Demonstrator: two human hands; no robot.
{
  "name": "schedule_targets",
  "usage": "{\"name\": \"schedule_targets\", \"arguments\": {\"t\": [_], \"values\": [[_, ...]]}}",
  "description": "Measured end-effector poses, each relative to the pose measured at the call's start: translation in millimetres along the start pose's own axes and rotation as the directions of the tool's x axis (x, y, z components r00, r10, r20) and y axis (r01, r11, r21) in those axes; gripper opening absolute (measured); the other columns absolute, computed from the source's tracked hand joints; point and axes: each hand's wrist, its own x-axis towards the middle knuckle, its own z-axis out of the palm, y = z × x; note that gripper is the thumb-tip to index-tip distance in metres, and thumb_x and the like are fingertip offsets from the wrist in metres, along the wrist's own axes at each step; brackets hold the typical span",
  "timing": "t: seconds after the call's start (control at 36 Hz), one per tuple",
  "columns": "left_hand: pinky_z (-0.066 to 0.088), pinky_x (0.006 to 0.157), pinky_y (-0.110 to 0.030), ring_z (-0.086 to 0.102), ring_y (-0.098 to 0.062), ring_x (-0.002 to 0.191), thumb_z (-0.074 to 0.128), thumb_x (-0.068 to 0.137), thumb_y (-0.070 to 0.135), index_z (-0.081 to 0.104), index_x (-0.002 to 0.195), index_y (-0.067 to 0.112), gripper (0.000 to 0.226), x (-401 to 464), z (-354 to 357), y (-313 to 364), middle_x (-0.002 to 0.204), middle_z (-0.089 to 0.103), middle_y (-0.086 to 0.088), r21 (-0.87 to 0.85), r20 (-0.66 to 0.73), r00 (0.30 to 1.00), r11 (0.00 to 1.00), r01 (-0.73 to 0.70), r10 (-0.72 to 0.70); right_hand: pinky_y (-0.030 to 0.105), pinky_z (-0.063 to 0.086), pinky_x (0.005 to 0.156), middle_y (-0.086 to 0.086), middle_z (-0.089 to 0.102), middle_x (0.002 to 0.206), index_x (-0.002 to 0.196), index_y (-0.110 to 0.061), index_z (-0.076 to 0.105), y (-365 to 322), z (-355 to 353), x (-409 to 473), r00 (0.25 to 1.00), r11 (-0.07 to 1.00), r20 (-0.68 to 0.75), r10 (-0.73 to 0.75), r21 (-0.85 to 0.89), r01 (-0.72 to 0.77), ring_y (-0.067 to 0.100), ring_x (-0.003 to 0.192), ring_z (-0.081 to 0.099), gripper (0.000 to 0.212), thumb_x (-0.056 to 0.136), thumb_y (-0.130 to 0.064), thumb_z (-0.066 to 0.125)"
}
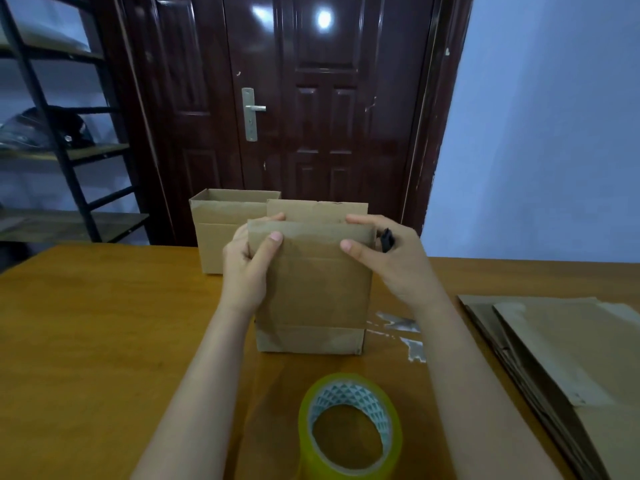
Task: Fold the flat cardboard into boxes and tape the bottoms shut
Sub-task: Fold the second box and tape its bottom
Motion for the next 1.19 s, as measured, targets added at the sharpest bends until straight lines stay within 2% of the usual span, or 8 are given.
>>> {"name": "schedule_targets", "arguments": {"t": [0.08,0.22,0.36,0.56,0.67,0.83,0.97,1.19], "values": [[0.046,0.096,-0.052,0.057,-0.026,0.114,0.047,0.082,0.058,0.069,0.109,0.025,0.048,1,-3,-2,0.121,0.061,-0.015,0.016,0.01,1.0,1.0,0.009,-0.009,0.046,0.054,0.087,-0.002,0.071,0.099,0.105,-0.017,0.07,0,5,0,0.999,1.0,0.035,0.005,-0.02,-0.005,0.016,0.096,0.065,0.035,0.078,-0.039,0.074],[0.045,0.1,-0.049,0.055,-0.019,0.118,0.047,0.08,0.067,0.065,0.122,0.023,0.063,4,-6,-2,0.127,0.059,-0.007,0.056,0.029,0.999,0.998,0.032,-0.033,0.058,0.05,0.078,0.028,0.062,0.095,0.096,0.008,0.063,-2,6,0,0.999,0.997,0.042,0.025,-0.068,-0.022,0.043,0.09,0.059,0.091,0.064,-0.078,0.058],[0.041,0.09,-0.015,0.051,0.002,0.114,0.048,0.074,0.06,0.063,0.121,0.024,0.062,5,-4,5,0.127,0.057,0.009,0.079,0.003,1.0,0.997,0.027,-0.028,0.055,0.049,0.08,0.03,0.062,0.096,0.095,0.009,0.063,-8,9,-1,0.999,0.998,-0.001,0.047,-0.033,-0.047,0.044,0.091,0.058,0.078,0.07,-0.065,0.06],[0.044,0.093,-0.029,0.048,-0.008,0.117,0.059,0.086,0.04,0.058,0.122,0.03,0.038,5,0,7,0.129,0.051,0.011,0.115,-0.014,0.995,0.988,0.1,-0.099,0.027,0.054,0.08,-0.002,0.068,0.098,0.101,-0.02,0.067,-8,10,1,0.99,0.989,-0.001,0.142,0.038,-0.142,0.014,0.093,0.064,0.02,0.084,-0.029,0.07],[0.037,0.097,-0.025,0.042,0.0,0.114,0.061,0.089,0.019,0.053,0.109,0.021,0.022,9,-4,8,0.13,0.044,0.008,0.151,0.008,0.996,0.984,0.092,-0.094,0.028,0.047,0.093,-0.013,0.059,0.115,0.115,-0.026,0.056,-6,15,1,0.99,0.993,-0.082,0.118,-0.02,-0.12,0.006,0.111,0.053,0.038,0.081,-0.027,0.074],[0.031,0.101,-0.025,0.037,-0.007,0.129,0.061,0.089,0.016,0.017,0.148,0.028,0.075,11,-2,11,0.146,0.032,0.009,0.034,0.026,0.981,0.981,0.19,-0.191,0.023,0.038,0.09,-0.012,0.045,0.135,0.143,-0.03,0.032,-7,19,3,0.974,0.988,-0.194,0.116,-0.079,-0.134,0.0,0.115,0.038,0.08,0.077,-0.03,0.077],[0.032,0.093,-0.017,0.036,-0.003,0.125,0.057,0.092,0.015,0.03,0.145,0.031,0.062,10,-1,15,0.137,0.038,0.013,0.007,0.056,0.967,0.969,0.248,-0.248,0.033,0.037,0.103,-0.014,0.031,0.152,0.151,-0.036,0.012,-7,17,2,0.979,0.98,-0.12,0.166,-0.088,-0.177,0.009,0.136,0.032,0.091,0.082,-0.034,0.072],[0.039,0.076,-0.024,0.051,-0.011,0.103,0.056,0.091,0.013,0.05,0.101,0.022,0.015,8,0,17,0.109,0.054,0.009,0.027,0.02,0.973,0.973,0.227,-0.228,0.014,0.042,0.075,-0.017,0.048,0.117,0.122,-0.029,0.057,-6,17,1,0.992,0.967,-0.096,0.078,-0.237,-0.099,-0.006,0.089,0.046,0.037,0.086,-0.034,0.065]]}}
